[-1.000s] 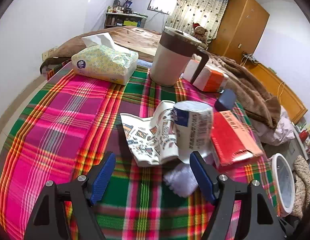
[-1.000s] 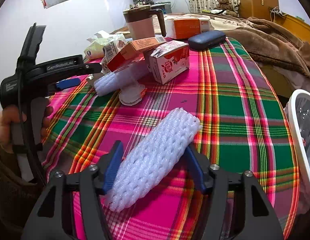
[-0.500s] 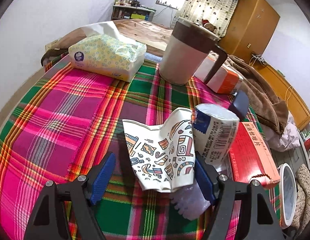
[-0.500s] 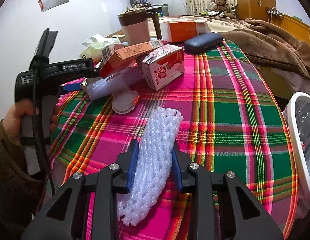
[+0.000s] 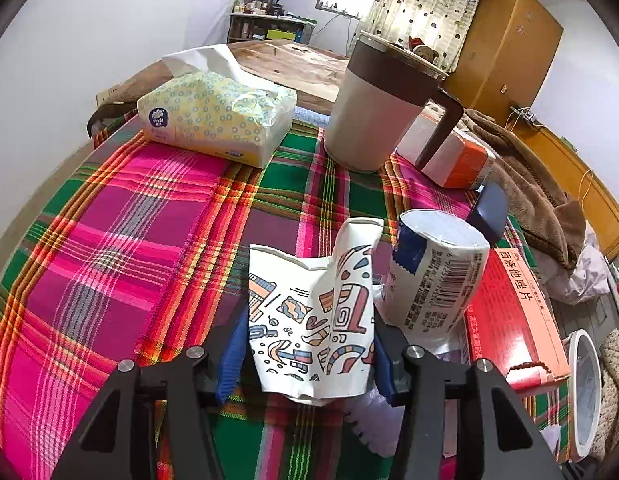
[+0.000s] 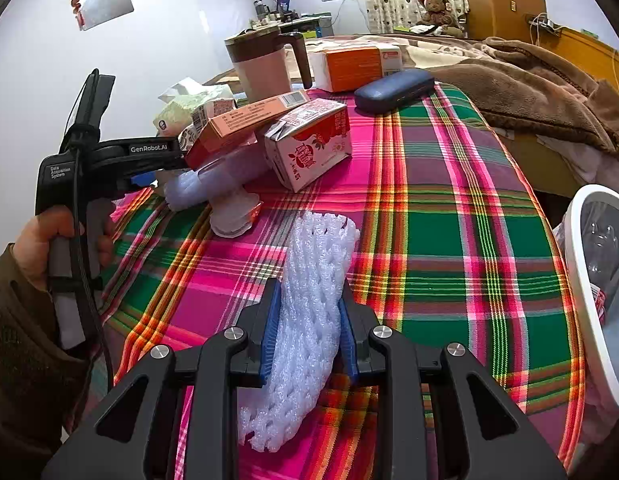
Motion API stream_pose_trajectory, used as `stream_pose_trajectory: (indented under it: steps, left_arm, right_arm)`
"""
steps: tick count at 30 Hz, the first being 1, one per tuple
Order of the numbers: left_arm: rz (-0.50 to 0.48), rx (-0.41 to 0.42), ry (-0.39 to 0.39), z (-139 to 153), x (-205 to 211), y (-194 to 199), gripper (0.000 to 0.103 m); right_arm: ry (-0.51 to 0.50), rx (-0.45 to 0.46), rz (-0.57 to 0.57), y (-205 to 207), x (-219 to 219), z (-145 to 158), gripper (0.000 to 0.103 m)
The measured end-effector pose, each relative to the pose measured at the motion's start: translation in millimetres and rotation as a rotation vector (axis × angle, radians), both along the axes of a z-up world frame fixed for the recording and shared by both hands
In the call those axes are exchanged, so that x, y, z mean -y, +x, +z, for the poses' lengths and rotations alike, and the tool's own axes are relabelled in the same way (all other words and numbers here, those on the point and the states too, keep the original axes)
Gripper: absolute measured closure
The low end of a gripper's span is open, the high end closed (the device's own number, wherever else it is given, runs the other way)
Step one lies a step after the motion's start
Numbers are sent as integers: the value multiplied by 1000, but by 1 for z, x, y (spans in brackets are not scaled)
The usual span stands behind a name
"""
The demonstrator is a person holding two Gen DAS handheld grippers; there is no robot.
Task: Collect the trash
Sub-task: 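Grasp the white foam netting with the right gripper while the left gripper approaches the crumpled paper wrapper, then carry the foam netting and patterned paper wrapper over the wastebasket with both grippers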
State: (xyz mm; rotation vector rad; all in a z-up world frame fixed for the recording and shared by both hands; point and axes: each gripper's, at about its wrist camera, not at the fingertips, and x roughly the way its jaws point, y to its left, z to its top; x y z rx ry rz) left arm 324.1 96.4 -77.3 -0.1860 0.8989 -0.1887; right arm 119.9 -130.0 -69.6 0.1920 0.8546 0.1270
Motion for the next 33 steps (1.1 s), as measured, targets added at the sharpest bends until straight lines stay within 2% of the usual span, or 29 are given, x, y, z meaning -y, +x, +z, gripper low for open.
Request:
stream_pose_trajectory:
  steps: [10,19,23,33]
  left_arm:
    - [24,45,-6,17,-6,-22,50]
    - [14,123,1,44,-2,-61,50]
    - [2,164,-22,56,0,-79,50]
    - [-62,236,-2,83,24,-121,50]
  right_arm:
    - [12,27,-6,-6,11,7,76]
    - [15,71,-14,-15,22,21,76]
    - [10,94,-19,-19,29,28,76]
    - [-3,168,-56,-33,52,50,76]
